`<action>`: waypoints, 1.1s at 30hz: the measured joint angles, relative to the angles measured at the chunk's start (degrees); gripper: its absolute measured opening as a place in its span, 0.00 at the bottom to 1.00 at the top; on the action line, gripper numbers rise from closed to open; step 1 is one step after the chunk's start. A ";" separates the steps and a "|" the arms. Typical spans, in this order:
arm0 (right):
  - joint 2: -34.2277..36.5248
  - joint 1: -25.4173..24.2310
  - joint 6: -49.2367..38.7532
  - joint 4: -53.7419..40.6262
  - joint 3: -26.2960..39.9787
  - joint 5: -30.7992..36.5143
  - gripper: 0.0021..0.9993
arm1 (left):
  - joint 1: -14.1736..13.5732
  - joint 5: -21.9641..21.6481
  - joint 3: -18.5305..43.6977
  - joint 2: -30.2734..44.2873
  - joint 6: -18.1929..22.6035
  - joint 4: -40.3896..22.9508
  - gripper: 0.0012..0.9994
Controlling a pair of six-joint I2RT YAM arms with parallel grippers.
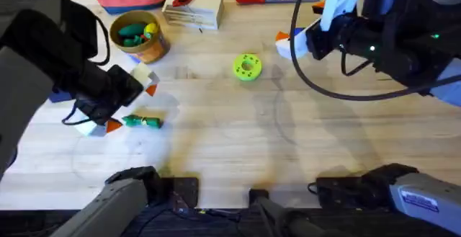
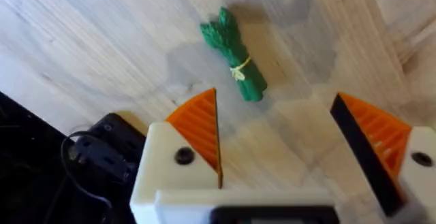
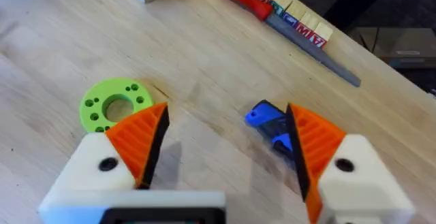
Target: Pick up the gripper from the table and insert it into the empty holder that is missing its gripper. Then pick up a screw, insert it into the mounting hole, and use the screwdriver to tighten it. Finally, clean up the table by picking up the vegetable and placing it into the bucket.
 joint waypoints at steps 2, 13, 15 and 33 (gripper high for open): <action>-0.01 0.00 0.09 0.00 0.00 0.00 0.99 | 0.00 0.01 -0.21 1.99 -1.02 2.09 0.99; -0.01 0.00 0.18 0.09 0.00 0.00 0.99 | 0.00 0.02 -10.07 10.27 -13.90 12.92 0.99; -0.01 0.00 0.18 0.09 0.00 0.00 0.99 | 0.00 0.05 -11.47 10.96 -15.12 14.87 0.97; -0.01 0.00 0.18 0.15 0.00 0.00 0.99 | 0.00 2.52 -0.07 12.04 -12.55 0.57 0.02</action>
